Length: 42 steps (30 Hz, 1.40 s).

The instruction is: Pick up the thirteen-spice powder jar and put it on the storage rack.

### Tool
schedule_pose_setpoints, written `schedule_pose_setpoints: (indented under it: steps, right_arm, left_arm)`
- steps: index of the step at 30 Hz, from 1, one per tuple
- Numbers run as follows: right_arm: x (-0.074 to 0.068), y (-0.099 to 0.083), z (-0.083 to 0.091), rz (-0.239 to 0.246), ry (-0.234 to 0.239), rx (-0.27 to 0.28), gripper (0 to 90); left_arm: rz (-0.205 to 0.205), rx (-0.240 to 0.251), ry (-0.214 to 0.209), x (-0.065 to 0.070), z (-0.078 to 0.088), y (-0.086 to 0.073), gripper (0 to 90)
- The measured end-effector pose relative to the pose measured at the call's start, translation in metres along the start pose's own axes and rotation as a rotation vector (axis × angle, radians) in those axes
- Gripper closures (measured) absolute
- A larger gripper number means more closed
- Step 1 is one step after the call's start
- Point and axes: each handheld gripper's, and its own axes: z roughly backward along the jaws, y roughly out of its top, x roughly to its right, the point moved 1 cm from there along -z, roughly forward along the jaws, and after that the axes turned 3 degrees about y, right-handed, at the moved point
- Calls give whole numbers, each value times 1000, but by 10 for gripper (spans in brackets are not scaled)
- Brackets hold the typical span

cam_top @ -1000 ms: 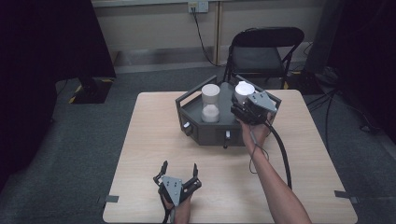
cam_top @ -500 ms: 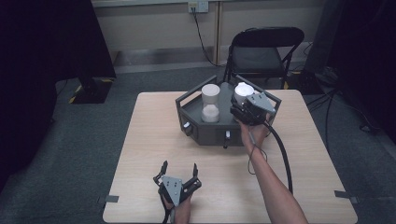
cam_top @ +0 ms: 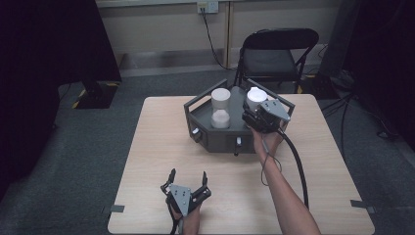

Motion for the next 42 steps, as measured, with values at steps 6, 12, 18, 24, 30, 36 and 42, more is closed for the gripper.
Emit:
schedule_pose_setpoints:
  steps: [6,12,18,24,30,36,42]
  right_arm:
    - [2,0,0,17,10,0,297]
    - [3,-4,-1,14,-4,18,68]
    - [8,-6,-1,-29,13,48,0]
    - [11,-6,1,-27,19,39,0]
    - [11,-6,2,-17,19,39,0]
    - [9,-5,7,-9,21,53,0]
    - [10,-3,14,-9,23,59,0]
  left_arm:
    - [0,0,0,0,0,0,2]
    - [0,0,2,0,0,0,2]
    - [0,0,2,0,0,0,2]
    - [0,0,2,0,0,0,2]
    - [0,0,2,0,0,0,2]
    - [0,0,2,0,0,0,2]
    - [0,0,2,0,0,0,2]
